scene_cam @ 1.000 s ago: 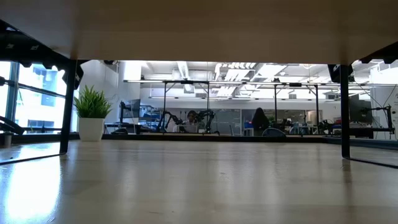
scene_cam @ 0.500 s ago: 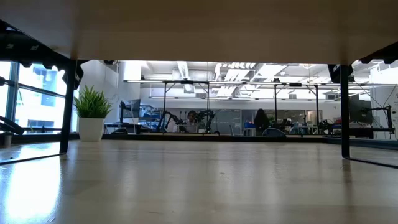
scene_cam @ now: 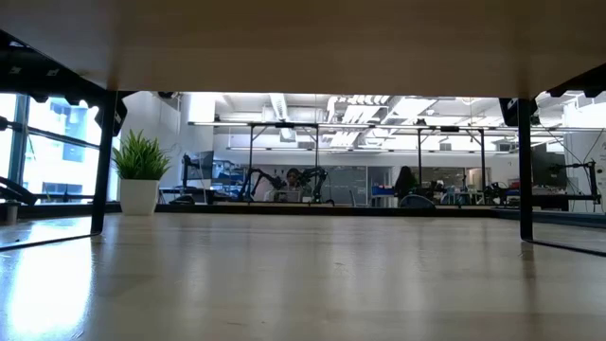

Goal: Pick & Place candle stick holders
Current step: Return to Home Position

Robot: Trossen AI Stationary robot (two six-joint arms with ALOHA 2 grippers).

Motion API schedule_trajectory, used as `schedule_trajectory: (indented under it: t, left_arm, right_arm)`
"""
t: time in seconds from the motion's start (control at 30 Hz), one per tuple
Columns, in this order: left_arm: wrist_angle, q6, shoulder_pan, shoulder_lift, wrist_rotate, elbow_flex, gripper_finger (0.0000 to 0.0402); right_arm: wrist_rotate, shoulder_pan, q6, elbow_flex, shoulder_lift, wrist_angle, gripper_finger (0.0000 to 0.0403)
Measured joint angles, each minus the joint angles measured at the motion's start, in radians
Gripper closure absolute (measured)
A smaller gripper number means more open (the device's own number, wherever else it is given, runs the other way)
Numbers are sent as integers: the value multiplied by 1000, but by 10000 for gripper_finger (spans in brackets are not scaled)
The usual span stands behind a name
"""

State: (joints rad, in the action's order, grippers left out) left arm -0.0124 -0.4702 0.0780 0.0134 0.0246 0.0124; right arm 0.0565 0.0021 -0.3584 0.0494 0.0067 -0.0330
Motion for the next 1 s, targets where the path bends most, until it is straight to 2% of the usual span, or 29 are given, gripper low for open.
schedule_trajectory:
  t: [1.0]
  left_arm:
    - [0,0,0,0,0,0,401]
  right_arm:
    - [0,0,0,0,0,0,397]
